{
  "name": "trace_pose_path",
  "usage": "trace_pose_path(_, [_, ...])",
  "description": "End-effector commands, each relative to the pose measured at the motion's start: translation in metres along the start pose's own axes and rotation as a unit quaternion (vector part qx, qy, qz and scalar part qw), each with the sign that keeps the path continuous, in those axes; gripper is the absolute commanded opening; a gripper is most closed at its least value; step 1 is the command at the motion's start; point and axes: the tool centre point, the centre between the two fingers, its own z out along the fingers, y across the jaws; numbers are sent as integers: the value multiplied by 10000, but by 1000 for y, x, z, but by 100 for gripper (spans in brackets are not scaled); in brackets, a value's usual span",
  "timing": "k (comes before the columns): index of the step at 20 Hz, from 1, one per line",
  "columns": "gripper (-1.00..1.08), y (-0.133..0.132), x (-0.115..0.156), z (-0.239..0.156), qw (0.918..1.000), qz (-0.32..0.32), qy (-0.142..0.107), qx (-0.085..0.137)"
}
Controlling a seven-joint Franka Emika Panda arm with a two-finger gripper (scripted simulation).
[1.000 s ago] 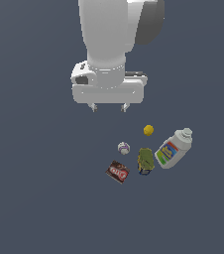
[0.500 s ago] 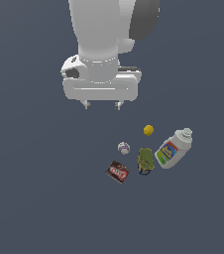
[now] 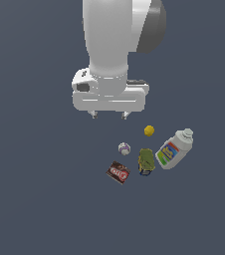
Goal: Pick up a designated object from a clutter of objects.
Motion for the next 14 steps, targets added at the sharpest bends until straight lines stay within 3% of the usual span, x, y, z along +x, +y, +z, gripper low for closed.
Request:
trace_pose_path(1, [100,-11,7,13,10000,0,-1,-17])
trace_pose_path(14, [100,-108,44,127,10000,12,29,-41])
